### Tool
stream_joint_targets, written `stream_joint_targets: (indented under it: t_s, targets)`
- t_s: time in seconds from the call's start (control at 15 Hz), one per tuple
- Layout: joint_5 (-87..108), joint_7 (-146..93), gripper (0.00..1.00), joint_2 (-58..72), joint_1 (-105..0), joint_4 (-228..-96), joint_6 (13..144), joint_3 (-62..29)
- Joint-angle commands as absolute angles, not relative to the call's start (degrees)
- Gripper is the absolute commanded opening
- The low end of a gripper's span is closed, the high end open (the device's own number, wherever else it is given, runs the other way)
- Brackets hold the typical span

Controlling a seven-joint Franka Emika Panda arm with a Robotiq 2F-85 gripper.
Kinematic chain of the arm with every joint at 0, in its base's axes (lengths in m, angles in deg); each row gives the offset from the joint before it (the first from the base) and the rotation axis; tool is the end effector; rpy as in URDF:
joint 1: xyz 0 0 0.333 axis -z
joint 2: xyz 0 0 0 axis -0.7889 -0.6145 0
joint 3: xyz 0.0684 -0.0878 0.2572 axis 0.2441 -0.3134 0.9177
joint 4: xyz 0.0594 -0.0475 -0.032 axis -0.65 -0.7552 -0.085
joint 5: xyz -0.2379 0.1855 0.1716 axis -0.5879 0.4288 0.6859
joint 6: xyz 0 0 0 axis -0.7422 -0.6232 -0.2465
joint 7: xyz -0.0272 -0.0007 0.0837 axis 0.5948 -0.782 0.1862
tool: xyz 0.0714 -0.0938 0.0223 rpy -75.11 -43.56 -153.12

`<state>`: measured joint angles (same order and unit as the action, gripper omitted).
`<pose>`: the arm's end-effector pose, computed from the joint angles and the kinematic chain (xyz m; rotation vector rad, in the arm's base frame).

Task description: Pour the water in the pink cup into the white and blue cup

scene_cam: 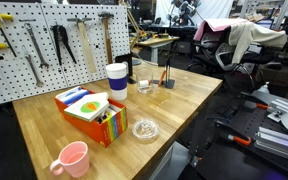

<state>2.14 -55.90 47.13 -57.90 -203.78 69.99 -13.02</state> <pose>0.4235 0.0293 0.4898 2.7756 0.8859 0.3485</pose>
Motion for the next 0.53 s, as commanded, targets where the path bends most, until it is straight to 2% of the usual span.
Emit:
stream_joint_targets:
  t_s: [0.0,0.47]
  targets:
    - [0.68,-56.18,1.0,47.08,-57.57,-203.31,68.69,-12.72]
    - [0.96,-55.92,1.0,47.12,-57.86,-203.69,68.73,-12.97]
